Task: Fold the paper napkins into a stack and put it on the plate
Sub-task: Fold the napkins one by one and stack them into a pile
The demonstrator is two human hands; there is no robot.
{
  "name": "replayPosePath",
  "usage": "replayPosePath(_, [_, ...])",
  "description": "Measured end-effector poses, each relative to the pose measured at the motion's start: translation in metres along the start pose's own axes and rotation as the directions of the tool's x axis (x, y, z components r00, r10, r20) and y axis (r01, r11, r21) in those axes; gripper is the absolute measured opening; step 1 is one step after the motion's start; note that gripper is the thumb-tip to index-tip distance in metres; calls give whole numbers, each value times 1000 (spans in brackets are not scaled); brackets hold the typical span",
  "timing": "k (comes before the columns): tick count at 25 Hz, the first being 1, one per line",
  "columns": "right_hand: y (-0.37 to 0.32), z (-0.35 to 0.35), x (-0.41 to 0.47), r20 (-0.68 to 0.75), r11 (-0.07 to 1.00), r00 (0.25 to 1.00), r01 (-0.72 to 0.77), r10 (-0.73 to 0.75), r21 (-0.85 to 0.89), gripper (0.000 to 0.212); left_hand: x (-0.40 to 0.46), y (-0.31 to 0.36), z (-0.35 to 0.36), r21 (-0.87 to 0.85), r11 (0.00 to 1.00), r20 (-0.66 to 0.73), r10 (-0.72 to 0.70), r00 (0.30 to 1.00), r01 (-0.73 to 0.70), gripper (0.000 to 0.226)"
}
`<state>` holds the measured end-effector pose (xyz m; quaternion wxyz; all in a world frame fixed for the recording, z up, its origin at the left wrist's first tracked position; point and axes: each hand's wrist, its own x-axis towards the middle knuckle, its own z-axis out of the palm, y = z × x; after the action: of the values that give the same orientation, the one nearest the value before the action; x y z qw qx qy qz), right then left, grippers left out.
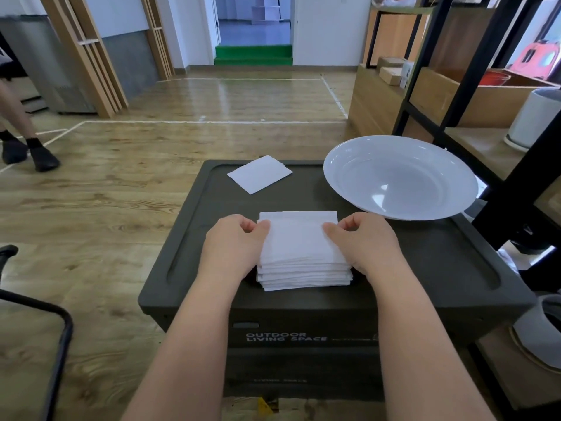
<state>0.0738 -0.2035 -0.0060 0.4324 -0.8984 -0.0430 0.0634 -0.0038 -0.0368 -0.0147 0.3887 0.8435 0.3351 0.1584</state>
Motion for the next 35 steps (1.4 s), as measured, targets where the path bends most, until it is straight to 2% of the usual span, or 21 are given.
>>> replayPosePath(2, [1,-4,1,0,999,1000,-13,13,34,21,7,-4,-10,-87,993,36,-73,997,76,38])
replayPosePath(4, [1,-12,1,-14,998,1000,-25,25,51,25,22,-8,-24,-93,991,-29,-98,995,95,38])
replayPosePath(6, [1,-21,3,-85,996,996,-19,27,85,29,48,-8,-32,121,993,-167,9,986,12,30])
replayPosePath(8, [2,-27,6,-161,989,986,-7,31,148,29,77,-1,-30,343,934,-200,174,964,-98,21])
replayPosePath(10, [2,-31,7,-196,980,980,7,33,198,26,103,9,-18,473,844,-42,307,951,-252,41])
replayPosePath(12, [3,-34,8,-206,974,978,16,32,225,24,122,15,0,560,752,158,316,936,-348,61])
replayPosePath(13, [4,-36,9,-206,971,978,20,30,238,24,129,16,8,577,735,209,291,934,-357,63])
replayPosePath(14, [5,-38,9,-206,969,978,22,30,247,24,133,15,13,577,737,213,280,936,-352,59])
replayPosePath(17, [11,-44,10,-209,963,978,28,30,268,26,136,10,20,604,717,80,381,921,-349,30])
replayPosePath(19, [11,-45,8,-206,961,978,34,24,275,25,128,12,18,676,648,47,440,897,-353,24])
replayPosePath(20, [9,-46,7,-206,960,978,38,21,278,25,122,14,15,679,644,39,449,893,-353,23])
replayPosePath(22, [3,-46,1,-198,964,980,62,-10,259,19,109,27,-1,583,731,-3,439,898,-356,23])
replayPosePath(24, [-3,-47,-5,-160,956,978,173,-137,239,4,90,44,-28,443,791,-23,480,877,-421,19])
replayPosePath(25, [-7,-48,-10,-122,935,960,275,-253,224,14,78,51,-43,420,765,15,532,847,-488,15])
replayPosePath(27, [-14,-48,-17,-19,860,879,470,-476,199,49,47,59,-68,447,651,130,631,765,-613,9])
replayPosePath(29, [-21,-43,-23,47,808,815,563,-578,174,66,12,58,-82,445,613,161,663,731,-653,13])
replayPosePath(30, [-24,-40,-26,54,794,798,588,-601,156,62,-3,56,-86,410,643,161,647,745,-647,15])
replayPosePath(32, [-26,-33,-28,41,789,796,589,-603,175,41,-19,50,-87,303,743,185,569,801,-597,14])
replayPosePath(35, [-29,-32,-30,77,777,799,550,-596,306,17,-23,41,-82,107,860,232,466,854,-498,16])
